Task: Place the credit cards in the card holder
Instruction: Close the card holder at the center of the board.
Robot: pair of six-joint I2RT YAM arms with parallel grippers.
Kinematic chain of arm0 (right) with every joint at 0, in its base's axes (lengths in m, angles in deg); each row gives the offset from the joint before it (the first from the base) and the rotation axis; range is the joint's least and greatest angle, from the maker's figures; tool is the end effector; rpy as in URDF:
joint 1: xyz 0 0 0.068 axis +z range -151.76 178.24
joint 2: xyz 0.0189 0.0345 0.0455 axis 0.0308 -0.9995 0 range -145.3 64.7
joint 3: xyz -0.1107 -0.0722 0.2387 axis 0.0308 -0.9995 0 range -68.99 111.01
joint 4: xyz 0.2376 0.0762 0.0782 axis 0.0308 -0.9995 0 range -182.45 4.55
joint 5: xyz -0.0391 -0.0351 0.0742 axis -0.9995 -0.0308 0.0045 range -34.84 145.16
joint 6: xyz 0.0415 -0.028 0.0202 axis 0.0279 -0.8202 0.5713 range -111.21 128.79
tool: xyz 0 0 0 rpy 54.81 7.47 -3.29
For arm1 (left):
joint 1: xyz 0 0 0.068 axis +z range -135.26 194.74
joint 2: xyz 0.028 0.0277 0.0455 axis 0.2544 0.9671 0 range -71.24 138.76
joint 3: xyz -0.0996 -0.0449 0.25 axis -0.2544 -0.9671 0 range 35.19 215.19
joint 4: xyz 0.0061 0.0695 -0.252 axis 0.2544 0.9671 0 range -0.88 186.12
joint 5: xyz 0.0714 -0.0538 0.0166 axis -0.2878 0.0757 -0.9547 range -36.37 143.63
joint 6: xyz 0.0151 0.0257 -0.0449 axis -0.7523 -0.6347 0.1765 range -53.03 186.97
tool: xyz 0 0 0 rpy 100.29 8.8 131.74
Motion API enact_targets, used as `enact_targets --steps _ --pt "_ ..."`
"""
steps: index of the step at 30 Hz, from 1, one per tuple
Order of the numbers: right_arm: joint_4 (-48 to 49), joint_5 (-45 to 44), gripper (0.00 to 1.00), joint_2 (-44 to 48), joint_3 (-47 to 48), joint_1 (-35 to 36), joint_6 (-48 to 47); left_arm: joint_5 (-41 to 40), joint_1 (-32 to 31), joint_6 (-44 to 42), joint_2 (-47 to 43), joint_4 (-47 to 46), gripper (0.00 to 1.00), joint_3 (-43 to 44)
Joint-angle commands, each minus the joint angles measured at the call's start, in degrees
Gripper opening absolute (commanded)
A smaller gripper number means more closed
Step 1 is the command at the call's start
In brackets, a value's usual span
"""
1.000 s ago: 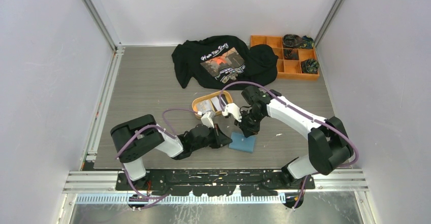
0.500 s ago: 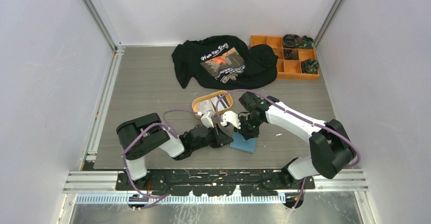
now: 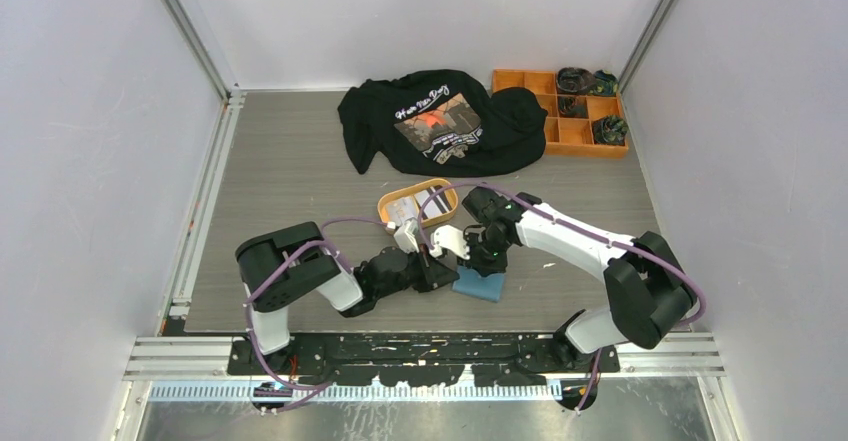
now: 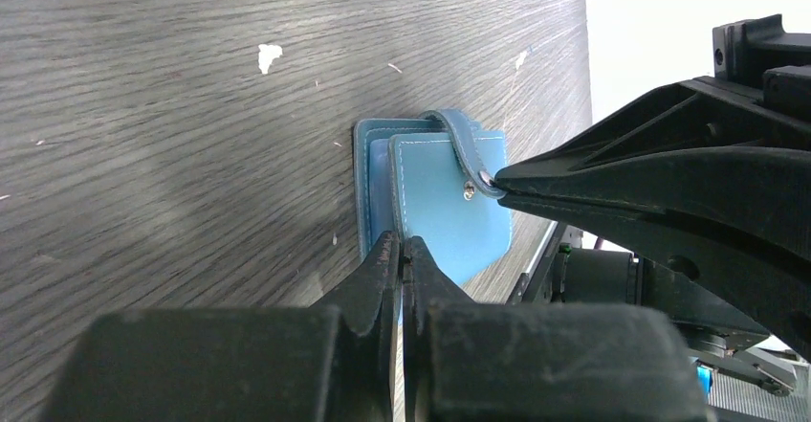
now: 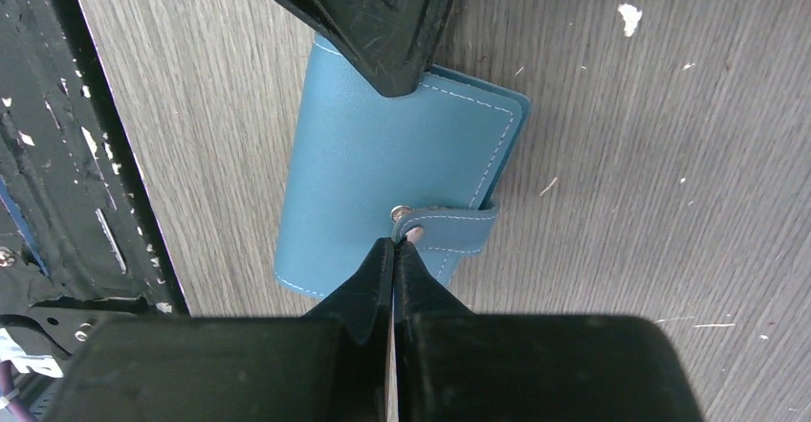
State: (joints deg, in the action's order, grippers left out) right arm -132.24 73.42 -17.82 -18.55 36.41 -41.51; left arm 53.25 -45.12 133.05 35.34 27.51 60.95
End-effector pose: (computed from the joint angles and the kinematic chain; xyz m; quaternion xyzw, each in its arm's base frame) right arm 0.1863 0.1608 0.1902 -0.6966 0.6932 0.1470 0.1119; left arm 0.1495 -0.2569 0.0981 -0.0462 0.8139 -0.5147 0.2657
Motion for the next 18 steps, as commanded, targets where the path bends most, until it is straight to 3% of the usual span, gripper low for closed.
enact_targets --steps 1,18 --pt "-0.5 0.2 0.01 0.1 -0.1 0.7 -1.4 -0.6 0.4 0.1 0.3 -4.2 0.00 -0.6" --pt "0.3 -1.4 0.01 -1.3 -0.1 2.6 -0.4 0.1 0.4 0.5 1.3 -5.4 0.00 -0.2"
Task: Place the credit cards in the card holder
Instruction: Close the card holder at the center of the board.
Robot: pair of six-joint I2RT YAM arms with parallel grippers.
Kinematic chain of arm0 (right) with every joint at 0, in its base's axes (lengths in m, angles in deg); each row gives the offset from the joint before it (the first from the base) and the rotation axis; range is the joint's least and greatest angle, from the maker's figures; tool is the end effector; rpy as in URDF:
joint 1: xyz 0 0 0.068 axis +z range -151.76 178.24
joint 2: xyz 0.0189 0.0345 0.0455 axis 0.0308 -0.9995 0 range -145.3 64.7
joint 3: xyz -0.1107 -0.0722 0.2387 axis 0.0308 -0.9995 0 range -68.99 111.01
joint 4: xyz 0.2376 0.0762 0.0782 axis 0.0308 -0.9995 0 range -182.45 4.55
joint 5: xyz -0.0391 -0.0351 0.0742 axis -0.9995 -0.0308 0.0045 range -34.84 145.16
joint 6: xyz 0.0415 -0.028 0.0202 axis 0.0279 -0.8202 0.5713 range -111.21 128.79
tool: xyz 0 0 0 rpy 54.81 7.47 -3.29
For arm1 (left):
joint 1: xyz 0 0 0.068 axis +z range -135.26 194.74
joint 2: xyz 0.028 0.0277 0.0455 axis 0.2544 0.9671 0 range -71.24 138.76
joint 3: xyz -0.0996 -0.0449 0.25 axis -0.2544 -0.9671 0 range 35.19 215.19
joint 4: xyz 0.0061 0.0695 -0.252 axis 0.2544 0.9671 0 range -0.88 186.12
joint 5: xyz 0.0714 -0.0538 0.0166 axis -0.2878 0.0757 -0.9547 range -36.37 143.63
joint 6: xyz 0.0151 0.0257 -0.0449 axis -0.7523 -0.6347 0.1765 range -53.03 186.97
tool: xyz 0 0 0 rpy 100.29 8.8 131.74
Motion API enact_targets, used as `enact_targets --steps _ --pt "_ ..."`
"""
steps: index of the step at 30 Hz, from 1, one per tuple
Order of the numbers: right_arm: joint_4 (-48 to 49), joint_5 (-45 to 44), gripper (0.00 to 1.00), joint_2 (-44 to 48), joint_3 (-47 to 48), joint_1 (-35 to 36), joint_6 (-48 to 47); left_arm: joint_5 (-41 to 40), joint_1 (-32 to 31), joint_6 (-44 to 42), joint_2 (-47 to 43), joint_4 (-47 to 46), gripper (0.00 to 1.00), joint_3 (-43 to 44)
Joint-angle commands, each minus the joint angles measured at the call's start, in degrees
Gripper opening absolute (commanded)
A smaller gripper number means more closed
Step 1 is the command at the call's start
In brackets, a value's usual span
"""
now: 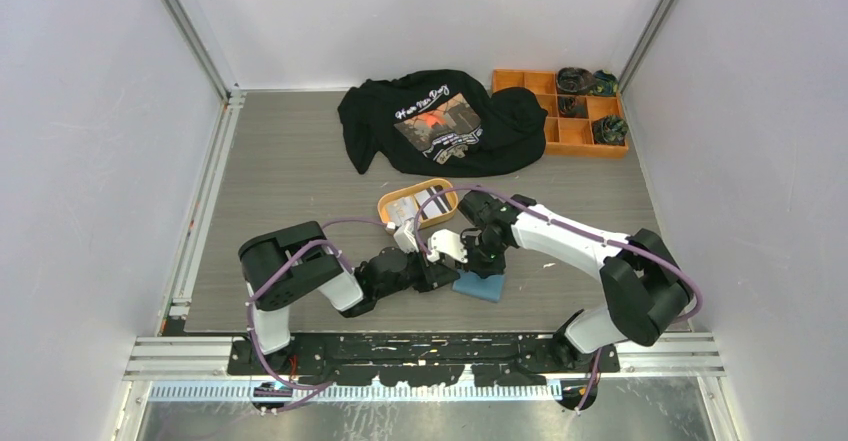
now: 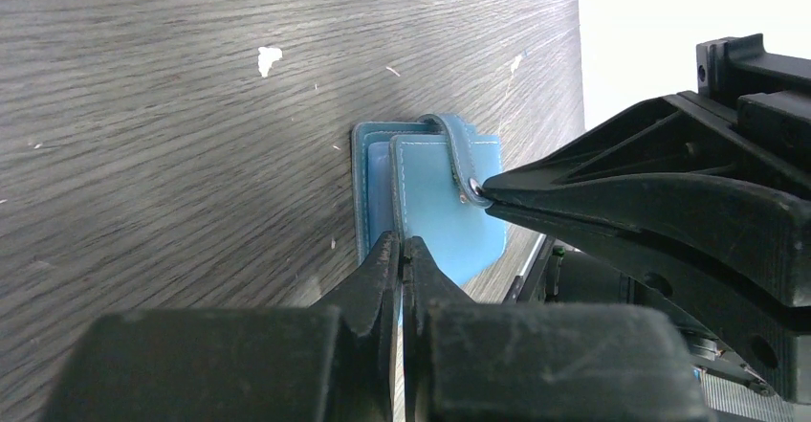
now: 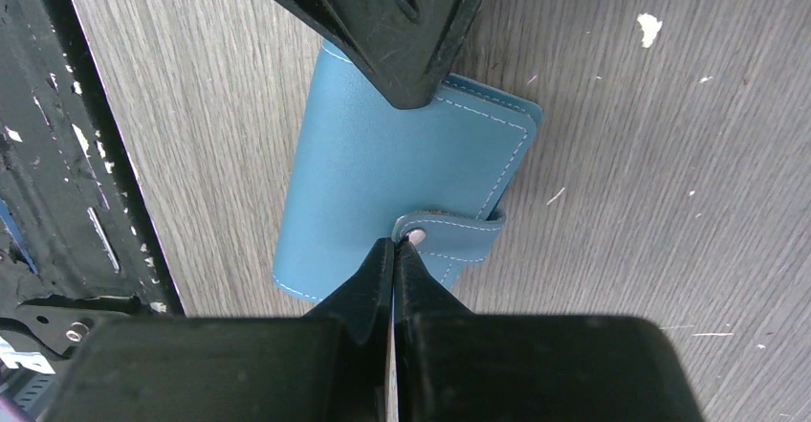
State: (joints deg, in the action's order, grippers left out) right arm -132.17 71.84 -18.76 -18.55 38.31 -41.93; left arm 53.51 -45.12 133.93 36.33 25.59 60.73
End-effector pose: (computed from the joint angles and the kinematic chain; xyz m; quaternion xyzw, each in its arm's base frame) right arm 0.1825 0.1671 0.1862 -0.7108 0.6827 0.1357 0.1015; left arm 0.1493 -0.2568 0.0961 -0.0509 0.8100 -0.5220 0.2623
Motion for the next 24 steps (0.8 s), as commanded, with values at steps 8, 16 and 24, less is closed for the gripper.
enact_targets --steps 8,16,24 --pt "0.1 -1.9 0.01 -1.6 -0.1 1.7 -0.2 -0.1 0.4 -0.4 0.2 -3.7 0.00 0.0" --pt "0.4 -3.8 0.01 -3.1 0.1 2.6 0.6 -0.1 0.4 0.1 1.3 -5.7 0.00 0.0" --pt "1.9 -5.3 0.01 -3.6 1.1 3.2 3.6 1.4 0.4 0.5 2.2 -7.0 0.00 0.0"
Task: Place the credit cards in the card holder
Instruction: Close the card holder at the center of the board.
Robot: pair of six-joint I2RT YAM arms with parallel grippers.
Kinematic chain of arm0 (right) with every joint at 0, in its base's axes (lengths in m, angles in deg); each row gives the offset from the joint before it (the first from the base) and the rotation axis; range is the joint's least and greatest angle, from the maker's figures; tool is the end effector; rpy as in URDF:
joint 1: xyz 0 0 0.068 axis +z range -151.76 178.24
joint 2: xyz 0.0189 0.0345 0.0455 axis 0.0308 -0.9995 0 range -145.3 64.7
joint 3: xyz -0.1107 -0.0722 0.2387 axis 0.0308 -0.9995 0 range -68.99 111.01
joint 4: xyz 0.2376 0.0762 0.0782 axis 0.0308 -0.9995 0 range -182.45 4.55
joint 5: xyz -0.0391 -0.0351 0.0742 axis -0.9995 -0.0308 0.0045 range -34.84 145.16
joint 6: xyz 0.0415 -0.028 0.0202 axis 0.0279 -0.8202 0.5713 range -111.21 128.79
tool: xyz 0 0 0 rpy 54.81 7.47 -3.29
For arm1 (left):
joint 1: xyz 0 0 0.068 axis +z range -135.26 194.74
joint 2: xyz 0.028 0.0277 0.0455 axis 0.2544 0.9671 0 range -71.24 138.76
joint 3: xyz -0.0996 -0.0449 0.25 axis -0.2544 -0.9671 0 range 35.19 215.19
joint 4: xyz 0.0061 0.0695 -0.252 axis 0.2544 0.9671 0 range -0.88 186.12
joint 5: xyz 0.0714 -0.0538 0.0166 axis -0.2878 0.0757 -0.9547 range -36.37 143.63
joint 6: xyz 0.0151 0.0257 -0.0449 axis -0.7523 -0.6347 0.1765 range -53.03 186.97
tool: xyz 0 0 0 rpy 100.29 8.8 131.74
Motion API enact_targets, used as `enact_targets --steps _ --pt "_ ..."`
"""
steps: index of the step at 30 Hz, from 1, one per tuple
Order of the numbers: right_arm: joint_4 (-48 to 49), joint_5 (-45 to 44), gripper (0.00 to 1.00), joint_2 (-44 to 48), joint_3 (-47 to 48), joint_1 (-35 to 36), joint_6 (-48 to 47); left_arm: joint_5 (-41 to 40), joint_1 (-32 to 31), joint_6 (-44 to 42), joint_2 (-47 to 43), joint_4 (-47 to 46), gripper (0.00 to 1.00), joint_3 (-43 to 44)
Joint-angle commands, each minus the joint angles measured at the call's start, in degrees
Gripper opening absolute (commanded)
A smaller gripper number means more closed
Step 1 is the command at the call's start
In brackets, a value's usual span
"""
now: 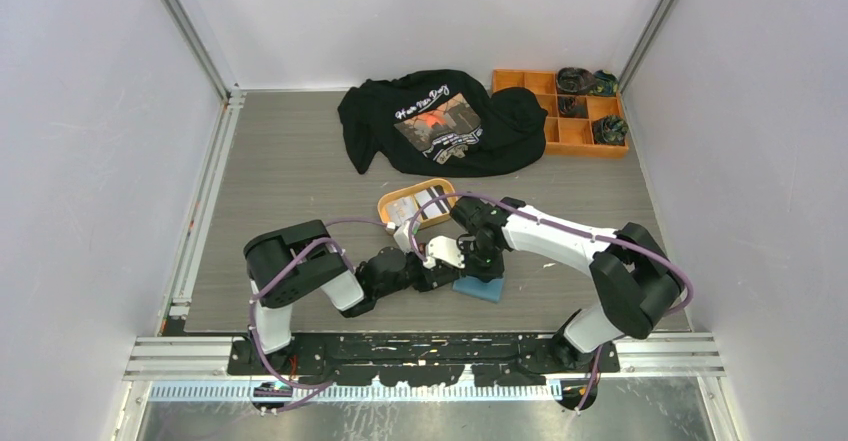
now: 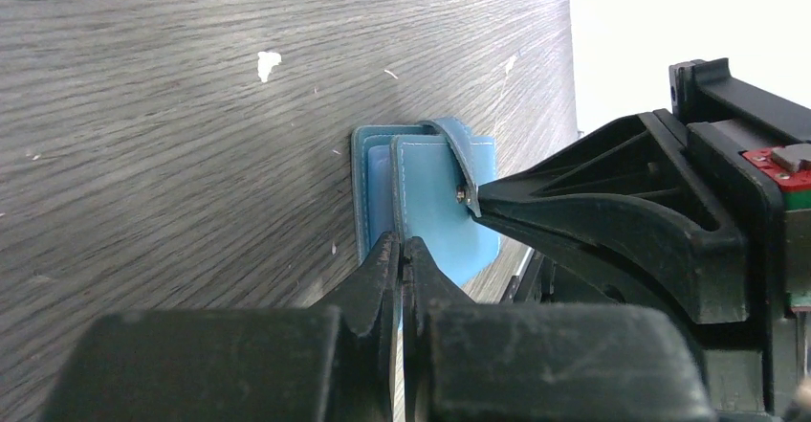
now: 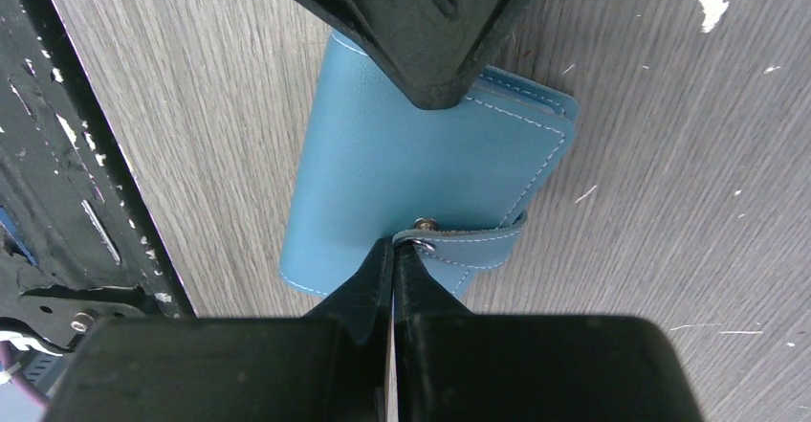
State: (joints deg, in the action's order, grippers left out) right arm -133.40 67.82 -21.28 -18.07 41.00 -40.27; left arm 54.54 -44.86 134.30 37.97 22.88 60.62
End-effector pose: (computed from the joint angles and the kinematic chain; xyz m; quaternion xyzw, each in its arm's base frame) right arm 0.1779 0.1754 0.1773 -0.7173 0.6853 0.1066 0.0665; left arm 0.1502 -0.2569 0.0927 -0.0497 0.8051 -0.5316 0.2583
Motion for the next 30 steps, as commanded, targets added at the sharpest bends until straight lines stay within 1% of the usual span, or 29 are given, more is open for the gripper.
enact_targets --steps 1,11,14,18,23,26,30 --pt "3.4 -1.4 0.01 -1.0 0.8 0.5 2.4 0.5 0.1 0.0 0.4 -4.3 0.00 0.1" --pt "3.4 -2.2 0.02 0.8 1.1 -0.1 3.3 -0.3 0.1 -0.3 0.0 -4.7 0.00 -0.6" --pt "3.1 -1.5 0.09 2.0 1.1 -1.0 3.4 -0.5 0.1 -0.3 0.0 -4.6 0.00 -0.7" --pt "2.4 -0.6 0.14 3.8 1.0 -1.9 3.1 -0.5 0.1 -0.4 0.0 -4.4 0.00 -0.7" --pt "1.2 1.5 0.23 6.6 1.0 -4.3 2.4 -0.5 0.1 -0.3 0.0 -4.3 0.00 -0.8" --pt "0.6 4.0 0.31 8.7 0.8 -6.4 1.9 -0.5 0.1 -0.2 -0.1 -4.3 0.00 -0.9" --pt "0.9 7.5 0.45 10.9 0.1 -8.1 1.9 -0.5 0.1 -0.1 -0.3 -4.3 0.00 -0.9"
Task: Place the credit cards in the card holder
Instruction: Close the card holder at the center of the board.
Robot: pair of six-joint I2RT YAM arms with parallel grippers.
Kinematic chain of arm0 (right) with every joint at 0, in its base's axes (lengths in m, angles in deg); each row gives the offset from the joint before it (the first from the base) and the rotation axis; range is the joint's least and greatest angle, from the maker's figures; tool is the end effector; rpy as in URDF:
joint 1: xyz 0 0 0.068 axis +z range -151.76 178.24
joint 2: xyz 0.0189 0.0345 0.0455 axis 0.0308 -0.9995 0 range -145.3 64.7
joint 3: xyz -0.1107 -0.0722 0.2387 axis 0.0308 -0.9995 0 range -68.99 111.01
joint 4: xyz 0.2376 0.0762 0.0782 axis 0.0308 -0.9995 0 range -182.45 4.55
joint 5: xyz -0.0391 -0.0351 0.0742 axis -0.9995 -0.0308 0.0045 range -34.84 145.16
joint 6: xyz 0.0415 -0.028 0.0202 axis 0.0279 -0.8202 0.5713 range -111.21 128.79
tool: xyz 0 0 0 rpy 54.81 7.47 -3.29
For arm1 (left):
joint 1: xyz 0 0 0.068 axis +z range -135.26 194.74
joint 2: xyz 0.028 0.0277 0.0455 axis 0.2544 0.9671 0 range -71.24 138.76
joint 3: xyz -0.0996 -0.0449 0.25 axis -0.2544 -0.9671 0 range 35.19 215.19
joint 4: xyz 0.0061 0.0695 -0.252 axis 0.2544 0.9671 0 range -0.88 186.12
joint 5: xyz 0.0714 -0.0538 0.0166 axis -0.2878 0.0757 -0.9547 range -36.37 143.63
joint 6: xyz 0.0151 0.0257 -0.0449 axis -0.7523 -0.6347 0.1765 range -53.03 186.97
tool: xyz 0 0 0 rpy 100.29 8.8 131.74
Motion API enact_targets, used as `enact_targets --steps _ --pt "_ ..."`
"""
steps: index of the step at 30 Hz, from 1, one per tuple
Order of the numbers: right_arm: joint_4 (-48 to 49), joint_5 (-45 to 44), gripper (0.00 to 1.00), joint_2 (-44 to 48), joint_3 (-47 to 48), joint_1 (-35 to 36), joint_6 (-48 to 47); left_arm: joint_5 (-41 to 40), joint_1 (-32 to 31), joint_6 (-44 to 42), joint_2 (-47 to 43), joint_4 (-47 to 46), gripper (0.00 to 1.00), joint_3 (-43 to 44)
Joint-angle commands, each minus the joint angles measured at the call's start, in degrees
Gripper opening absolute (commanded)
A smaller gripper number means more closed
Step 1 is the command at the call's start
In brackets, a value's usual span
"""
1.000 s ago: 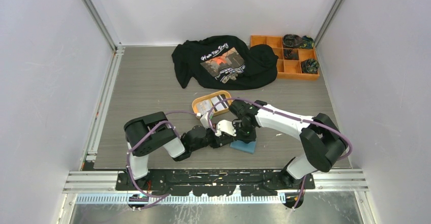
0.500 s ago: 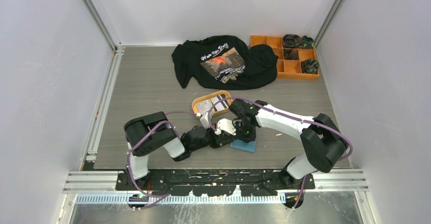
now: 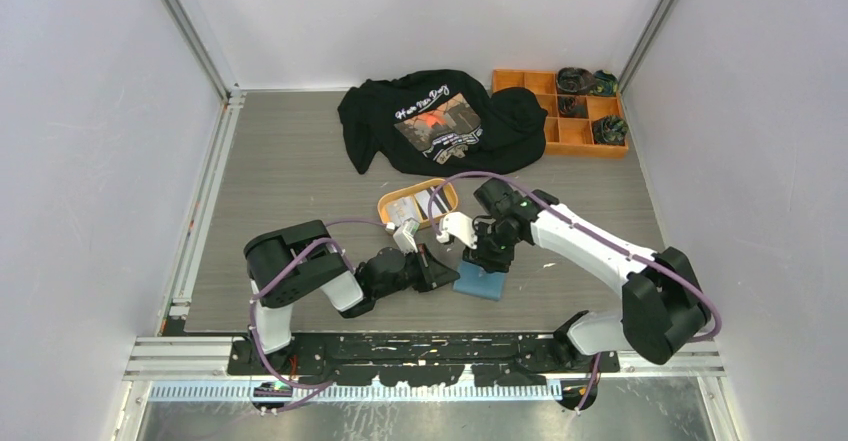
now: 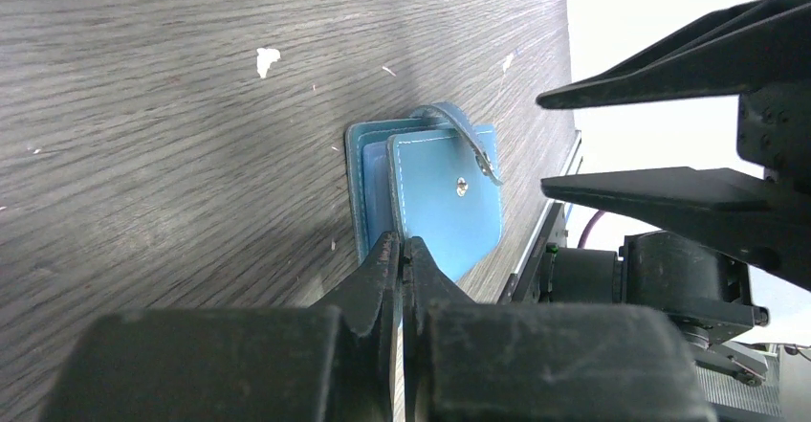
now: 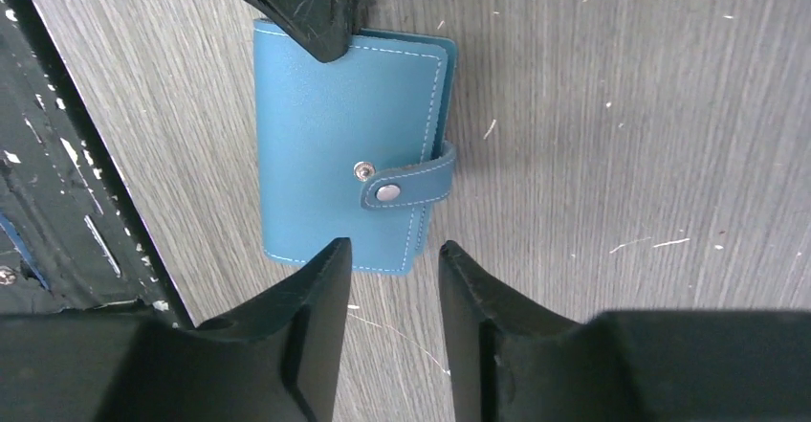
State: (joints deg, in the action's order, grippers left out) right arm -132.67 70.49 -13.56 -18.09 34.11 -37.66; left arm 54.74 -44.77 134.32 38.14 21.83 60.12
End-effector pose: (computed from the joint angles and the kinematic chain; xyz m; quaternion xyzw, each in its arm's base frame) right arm 0.1890 0.1485 0.2082 -0.6600 0.7275 0.1194 0.1446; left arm 0.1496 -0.2552 0.0921 -0.0493 0.8032 -0.5344 0.2586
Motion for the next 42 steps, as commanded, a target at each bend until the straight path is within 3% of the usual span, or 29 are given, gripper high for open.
enact_targets --steps 1,10,19,31,37,42 --pt "0.4 5.4 0.48 3.4 -0.3 -1.3 -0.7 -0.7 0.0 0.0 -0.5 -3.3 0.00 -0.4" --pt "5.1 5.2 0.62 1.7 -3.0 -0.3 0.9 -2.3 0.0 0.0 -0.2 -3.5 0.00 -0.2" --pt "10.2 -0.1 0.58 -0.4 -3.7 1.8 4.0 -2.2 -0.2 0.2 0.2 -4.1 0.00 -0.1" --pt "7.5 -0.1 0.17 -0.7 -1.8 2.4 3.9 -2.5 -0.3 0.1 0.1 -4.1 0.00 -0.3" --pt "5.6 2.2 0.02 -1.4 -0.5 1.5 5.1 -2.5 -0.3 0.2 0.2 -4.1 0.00 -0.1" --pt "3.9 4.3 0.01 -2.7 0.7 0.1 6.1 -2.6 -0.3 0.2 0.2 -4.0 0.00 -0.2"
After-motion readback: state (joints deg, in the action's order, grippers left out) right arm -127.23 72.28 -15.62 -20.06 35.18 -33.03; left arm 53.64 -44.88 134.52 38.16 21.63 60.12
